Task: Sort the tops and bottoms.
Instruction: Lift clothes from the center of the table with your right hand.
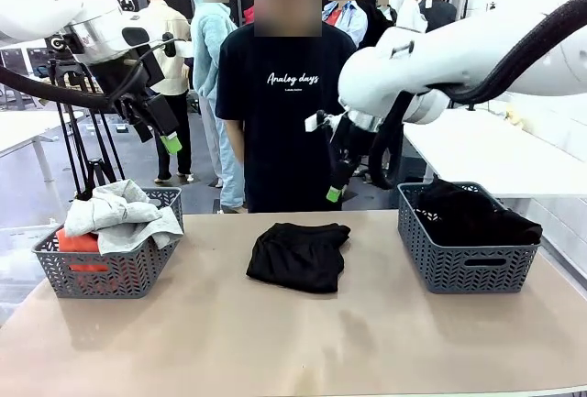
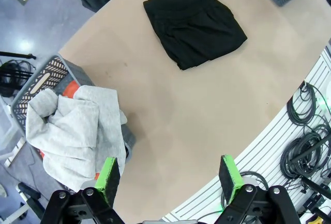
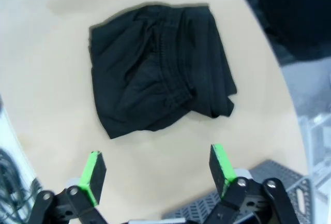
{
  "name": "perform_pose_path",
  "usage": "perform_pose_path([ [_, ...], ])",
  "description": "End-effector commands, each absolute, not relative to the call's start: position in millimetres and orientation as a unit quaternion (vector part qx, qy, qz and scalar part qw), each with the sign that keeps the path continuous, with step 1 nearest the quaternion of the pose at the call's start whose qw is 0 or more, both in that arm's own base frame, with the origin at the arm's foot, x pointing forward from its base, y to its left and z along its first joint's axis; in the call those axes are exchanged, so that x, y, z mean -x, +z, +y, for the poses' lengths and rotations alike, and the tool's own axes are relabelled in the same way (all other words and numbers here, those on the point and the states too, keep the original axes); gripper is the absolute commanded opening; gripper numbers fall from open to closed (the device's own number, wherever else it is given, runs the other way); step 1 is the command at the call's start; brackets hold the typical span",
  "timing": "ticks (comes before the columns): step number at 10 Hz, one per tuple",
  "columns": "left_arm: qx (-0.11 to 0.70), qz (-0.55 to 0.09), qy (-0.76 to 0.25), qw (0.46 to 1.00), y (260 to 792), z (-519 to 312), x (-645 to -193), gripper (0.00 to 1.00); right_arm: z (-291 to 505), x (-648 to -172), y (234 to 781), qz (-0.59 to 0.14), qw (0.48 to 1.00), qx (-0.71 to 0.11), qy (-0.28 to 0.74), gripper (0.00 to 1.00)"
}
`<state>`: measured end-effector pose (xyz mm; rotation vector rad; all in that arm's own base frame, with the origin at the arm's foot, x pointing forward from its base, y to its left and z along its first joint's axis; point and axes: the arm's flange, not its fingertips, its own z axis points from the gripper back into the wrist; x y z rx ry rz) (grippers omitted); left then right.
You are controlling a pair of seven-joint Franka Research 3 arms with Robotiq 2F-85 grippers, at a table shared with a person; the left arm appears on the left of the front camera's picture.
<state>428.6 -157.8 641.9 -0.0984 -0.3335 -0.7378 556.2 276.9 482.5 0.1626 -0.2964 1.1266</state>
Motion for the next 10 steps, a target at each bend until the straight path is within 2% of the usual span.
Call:
perform_pose_path([
  [1, 0.047, -0.164, -0.358, 0.918, 643.1, -157.0, -428.1, 1.00, 337.4, -543.3, 461.0, -0.139, 0.857, 0.023, 0.496, 1.00],
  [4, 0.047, -0.164, -0.358, 0.918, 643.1, -157.0, -428.1, 1.00, 366.6, -570.5, 431.9, -0.139, 0.888, 0.063, 0.434, 1.00],
  [6, 0.047, -0.164, -0.358, 0.918, 643.1, -157.0, -428.1, 1.00, 370.7, -589.6, 412.0, -0.100, 0.909, 0.048, 0.401, 1.00],
  [9, 0.047, -0.164, -0.358, 0.918, 643.1, -157.0, -428.1, 1.00, 375.4, -601.5, 399.2, -0.093, 0.922, 0.001, 0.376, 1.00],
  [10, 0.047, -0.164, -0.358, 0.918, 643.1, -157.0, -428.1, 1.00, 363.7, -594.0, 394.1, -0.099, 0.909, 0.043, 0.401, 1.00],
])
